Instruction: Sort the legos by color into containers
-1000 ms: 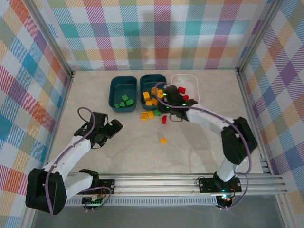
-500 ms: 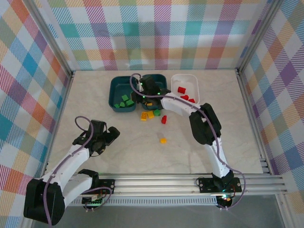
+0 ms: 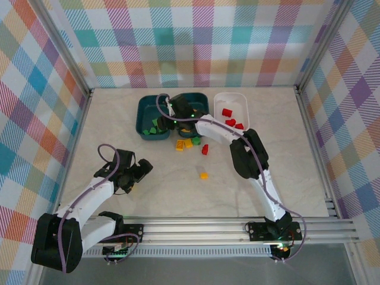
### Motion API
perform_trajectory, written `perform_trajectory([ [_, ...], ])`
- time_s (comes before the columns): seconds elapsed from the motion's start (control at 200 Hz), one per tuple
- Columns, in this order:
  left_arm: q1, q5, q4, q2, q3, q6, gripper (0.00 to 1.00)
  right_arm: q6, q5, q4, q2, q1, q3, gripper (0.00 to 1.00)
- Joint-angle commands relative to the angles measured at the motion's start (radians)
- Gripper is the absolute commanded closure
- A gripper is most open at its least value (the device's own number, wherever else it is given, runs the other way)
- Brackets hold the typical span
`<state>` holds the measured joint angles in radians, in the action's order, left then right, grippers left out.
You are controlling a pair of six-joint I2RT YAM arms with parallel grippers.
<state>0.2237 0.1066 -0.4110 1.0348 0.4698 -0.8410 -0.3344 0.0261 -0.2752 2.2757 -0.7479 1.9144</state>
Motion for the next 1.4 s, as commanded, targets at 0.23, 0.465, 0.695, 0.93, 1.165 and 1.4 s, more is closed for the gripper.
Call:
perform_trajectory([
  [0.23, 0.052, 0.042, 0.117, -0.02, -0.019, 0.018, 0.02, -0.116, -0.293, 0.083, -0.465, -0.008, -0.58, 0.36],
  [0.465, 0.259, 0.0, 0.287, 0.075, 0.001, 0.001, 0.02, -0.179, -0.371, 0.03, -0.569, 0.002, -0.788, 0.29],
  [0.695, 0.382, -0.046, 0.302, 0.24, 0.075, 0.008, 0.02, -0.227, -0.281, 0.008, -0.506, 0.051, -0.794, 0.29],
  [0.93, 0.384, -0.05, 0.261, 0.268, 0.096, 0.022, 0.02, -0.244, -0.232, 0.029, -0.427, 0.079, -0.766, 0.39],
  [1.165, 0.384, -0.064, 0.252, 0.252, 0.083, 0.023, 0.02, -0.237, -0.222, 0.066, -0.393, 0.091, -0.756, 0.63],
  [1.4, 0.384, -0.094, 0.22, 0.247, 0.083, 0.035, 0.02, -0.198, -0.265, 0.099, -0.5, 0.092, -0.815, 0.79],
])
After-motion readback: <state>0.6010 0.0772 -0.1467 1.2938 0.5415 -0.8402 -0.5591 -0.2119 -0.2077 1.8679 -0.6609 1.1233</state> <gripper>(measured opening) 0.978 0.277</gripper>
